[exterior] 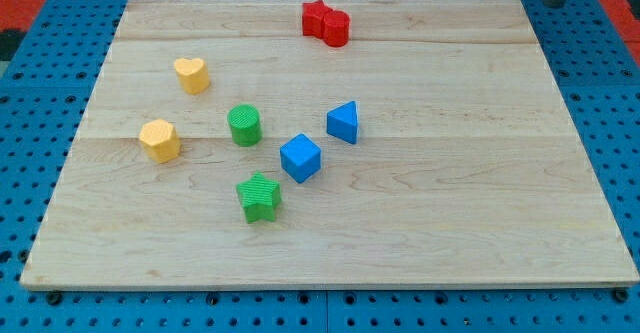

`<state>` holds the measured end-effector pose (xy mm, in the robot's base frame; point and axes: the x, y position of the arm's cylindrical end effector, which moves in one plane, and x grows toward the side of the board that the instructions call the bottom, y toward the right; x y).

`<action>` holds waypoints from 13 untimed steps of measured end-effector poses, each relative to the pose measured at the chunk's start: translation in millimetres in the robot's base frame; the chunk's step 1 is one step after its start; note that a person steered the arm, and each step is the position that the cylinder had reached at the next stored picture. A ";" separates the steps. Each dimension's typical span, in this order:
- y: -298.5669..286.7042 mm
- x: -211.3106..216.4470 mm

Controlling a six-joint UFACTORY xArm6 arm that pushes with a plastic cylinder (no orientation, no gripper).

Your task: Push the blue triangle slightly left

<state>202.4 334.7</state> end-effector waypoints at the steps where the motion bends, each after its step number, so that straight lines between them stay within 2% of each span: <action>1: 0.0 0.0; 4: -2.9 2.1; 5: -6.5 26.8; 6: -30.5 93.6; 7: -77.7 177.7; 8: -184.4 216.6; 9: -204.6 234.1; 11: -234.2 233.9; 13: -239.4 233.9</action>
<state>436.3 95.3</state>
